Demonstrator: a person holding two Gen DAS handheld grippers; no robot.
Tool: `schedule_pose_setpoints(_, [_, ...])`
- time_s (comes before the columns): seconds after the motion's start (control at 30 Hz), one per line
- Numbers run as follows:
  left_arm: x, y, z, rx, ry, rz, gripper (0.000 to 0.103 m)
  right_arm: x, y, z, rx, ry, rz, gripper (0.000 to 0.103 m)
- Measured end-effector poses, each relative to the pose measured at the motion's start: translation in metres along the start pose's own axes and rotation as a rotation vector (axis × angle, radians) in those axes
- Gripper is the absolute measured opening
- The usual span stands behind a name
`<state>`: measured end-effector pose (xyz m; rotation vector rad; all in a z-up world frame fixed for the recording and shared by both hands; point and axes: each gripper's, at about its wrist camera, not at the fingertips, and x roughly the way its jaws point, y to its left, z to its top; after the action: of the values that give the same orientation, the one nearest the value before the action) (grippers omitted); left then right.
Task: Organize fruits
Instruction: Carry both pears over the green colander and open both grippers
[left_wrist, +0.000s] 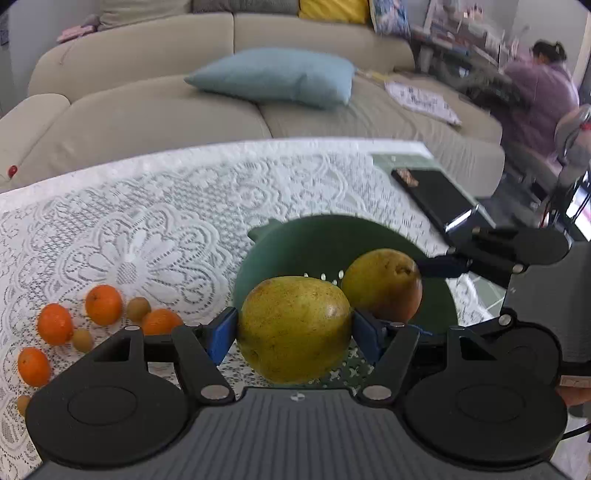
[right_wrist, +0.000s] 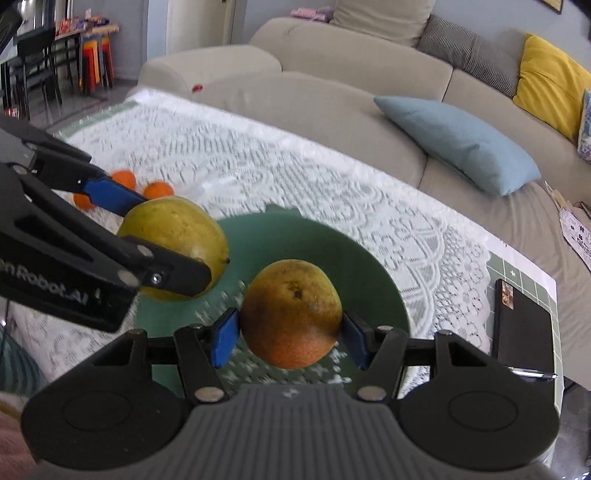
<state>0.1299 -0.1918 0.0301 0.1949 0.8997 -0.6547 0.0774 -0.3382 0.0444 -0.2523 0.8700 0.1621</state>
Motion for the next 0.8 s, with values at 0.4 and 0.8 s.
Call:
schedule_pose_setpoints(0.4, [0.042,-0.009,0.0,0.064,0.158,0.0,0.077,0.032,-0.006,-0.005,-0.085,0.094,0.046,0.058])
schedule_pose_setpoints(0.8, [0.063,-0.007,0.007,0.103,0.226,0.005,0.077,0.05,-0.001,-0.005,-0.126,0.168,0.07,0.058])
